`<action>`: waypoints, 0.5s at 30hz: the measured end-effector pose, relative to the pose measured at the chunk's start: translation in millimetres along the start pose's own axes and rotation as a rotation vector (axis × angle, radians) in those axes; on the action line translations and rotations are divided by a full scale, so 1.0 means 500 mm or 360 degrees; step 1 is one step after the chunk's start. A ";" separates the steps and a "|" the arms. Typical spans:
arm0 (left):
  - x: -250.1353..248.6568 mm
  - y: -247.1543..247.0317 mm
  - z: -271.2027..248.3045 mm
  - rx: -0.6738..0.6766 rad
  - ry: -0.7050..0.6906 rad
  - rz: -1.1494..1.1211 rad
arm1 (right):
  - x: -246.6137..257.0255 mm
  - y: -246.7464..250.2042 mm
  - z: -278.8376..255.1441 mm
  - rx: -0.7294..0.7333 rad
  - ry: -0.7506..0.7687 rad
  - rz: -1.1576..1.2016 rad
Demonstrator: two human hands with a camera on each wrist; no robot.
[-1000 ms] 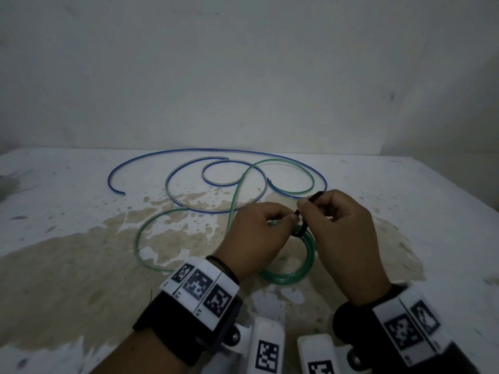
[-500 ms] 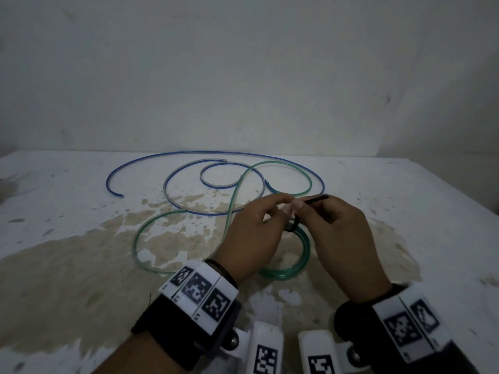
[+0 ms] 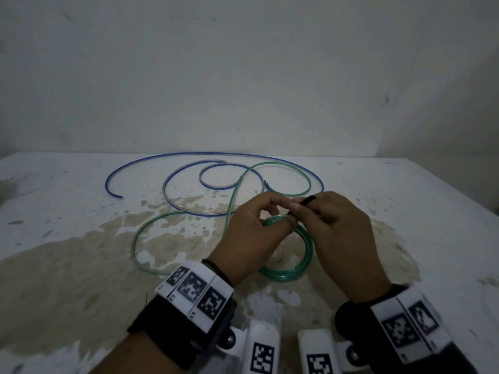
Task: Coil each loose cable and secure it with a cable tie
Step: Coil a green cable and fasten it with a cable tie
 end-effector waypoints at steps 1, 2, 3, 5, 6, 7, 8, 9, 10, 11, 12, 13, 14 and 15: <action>0.001 0.000 0.000 0.0012 -0.0009 0.0024 | 0.003 0.000 0.000 -0.0013 0.0066 -0.0010; 0.002 0.001 0.000 0.0024 -0.0015 0.0059 | 0.006 0.003 0.002 -0.0047 0.0115 -0.0003; 0.005 0.003 0.001 0.0035 -0.0013 0.0097 | 0.010 0.010 0.004 -0.0106 0.0156 0.0007; 0.011 0.005 0.003 0.0066 0.0037 0.0118 | 0.023 0.033 0.007 -0.0254 0.0189 0.0051; 0.011 0.006 0.004 0.0077 0.0060 0.0106 | 0.029 0.044 0.008 -0.0314 0.0177 0.0095; 0.010 0.007 0.004 0.0078 0.0062 0.0100 | 0.031 0.050 0.009 -0.0345 0.0138 0.0144; 0.008 0.008 0.005 0.0067 0.0046 0.0105 | 0.027 0.052 0.010 -0.0339 0.0060 0.0191; 0.008 0.007 0.005 0.0052 0.0023 0.0124 | 0.017 0.048 0.011 -0.0298 -0.0053 0.0233; 0.009 0.005 0.004 0.0041 0.0009 0.0154 | 0.005 0.042 0.012 -0.0235 -0.0179 0.0266; 0.011 0.003 0.003 0.0028 0.0009 0.0183 | -0.008 0.034 0.013 -0.0161 -0.0281 0.0283; 0.014 0.002 0.003 0.0011 0.0026 0.0191 | -0.016 0.026 0.013 -0.0070 -0.0335 0.0273; 0.018 0.002 0.003 -0.0009 0.0051 0.0171 | -0.019 0.017 0.010 0.0033 -0.0337 0.0240; 0.021 0.002 0.003 -0.0022 0.0071 0.0141 | -0.019 0.009 0.006 0.0127 -0.0308 0.0200; 0.022 0.002 0.004 -0.0029 0.0085 0.0113 | -0.018 0.004 0.003 0.0179 -0.0269 0.0165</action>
Point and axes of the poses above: each hand's wrist, its own z-axis towards the middle knuckle, its own y-axis out of the back of the hand, x = y × z, the point moved 5 cm from there along z, towards the middle knuckle, and after that the axes turned 10 degrees about -x, right-handed, at the moved point
